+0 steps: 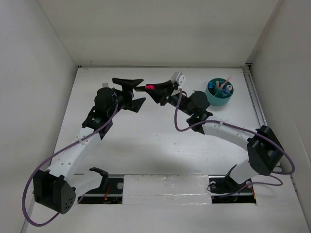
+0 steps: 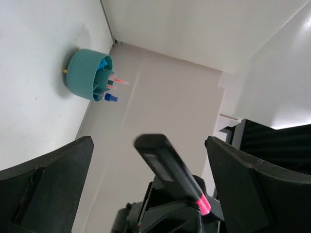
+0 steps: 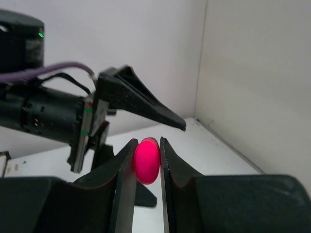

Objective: Sort the stationery into containers
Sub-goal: Pick up the pen from the center of the board, then place the pen in the storage box.

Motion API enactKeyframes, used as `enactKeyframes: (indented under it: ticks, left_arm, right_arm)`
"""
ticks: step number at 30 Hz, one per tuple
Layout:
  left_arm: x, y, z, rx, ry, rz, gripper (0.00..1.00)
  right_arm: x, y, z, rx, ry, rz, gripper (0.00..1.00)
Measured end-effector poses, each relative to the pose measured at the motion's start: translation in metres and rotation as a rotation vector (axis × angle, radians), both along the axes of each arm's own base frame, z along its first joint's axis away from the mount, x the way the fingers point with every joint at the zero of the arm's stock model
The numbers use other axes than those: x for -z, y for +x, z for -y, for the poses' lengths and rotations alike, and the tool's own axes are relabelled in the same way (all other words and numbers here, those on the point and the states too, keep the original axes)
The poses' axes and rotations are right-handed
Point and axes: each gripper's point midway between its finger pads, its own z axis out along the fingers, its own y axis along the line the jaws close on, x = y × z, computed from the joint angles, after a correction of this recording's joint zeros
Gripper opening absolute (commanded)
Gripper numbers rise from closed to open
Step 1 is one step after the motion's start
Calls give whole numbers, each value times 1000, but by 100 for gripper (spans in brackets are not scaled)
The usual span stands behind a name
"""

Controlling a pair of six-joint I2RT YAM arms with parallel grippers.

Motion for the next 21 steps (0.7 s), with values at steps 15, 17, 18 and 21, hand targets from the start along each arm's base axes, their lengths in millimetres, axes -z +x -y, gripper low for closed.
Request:
enactKeyframes:
  ticks: [15,17,18,21]
  left_arm:
    - [-64,40,-41,-92,674,137,100]
    - [-55,38,-56,-85,818,121,100]
    - [-53,36,-60,-83,854,117,100]
    - [-37,22,-80,-62,1007,80,100]
  right_arm:
    - [49,111,137,483,-422,-404,0]
    - [46,123,171,577,-447,-436,0]
    - [47,128,188,617,-465,-458,0]
    - [56,138,238,723,-524,-528,0]
